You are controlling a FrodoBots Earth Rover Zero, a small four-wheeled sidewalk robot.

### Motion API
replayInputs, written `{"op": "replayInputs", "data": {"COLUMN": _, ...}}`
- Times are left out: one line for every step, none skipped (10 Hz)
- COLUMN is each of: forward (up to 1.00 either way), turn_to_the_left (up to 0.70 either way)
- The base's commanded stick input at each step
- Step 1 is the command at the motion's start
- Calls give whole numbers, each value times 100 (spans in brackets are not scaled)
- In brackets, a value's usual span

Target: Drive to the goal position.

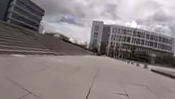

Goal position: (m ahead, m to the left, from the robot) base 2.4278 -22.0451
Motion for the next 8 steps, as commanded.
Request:
{"op": "replayInputs", "data": {"forward": 70, "turn_to_the_left": 0}}
{"op": "replayInputs", "data": {"forward": 70, "turn_to_the_left": 0}}
{"op": "replayInputs", "data": {"forward": 70, "turn_to_the_left": 0}}
{"op": "replayInputs", "data": {"forward": 70, "turn_to_the_left": 0}}
{"op": "replayInputs", "data": {"forward": 70, "turn_to_the_left": 0}}
{"op": "replayInputs", "data": {"forward": 70, "turn_to_the_left": 0}}
{"op": "replayInputs", "data": {"forward": 70, "turn_to_the_left": 0}}
{"op": "replayInputs", "data": {"forward": 70, "turn_to_the_left": 0}}
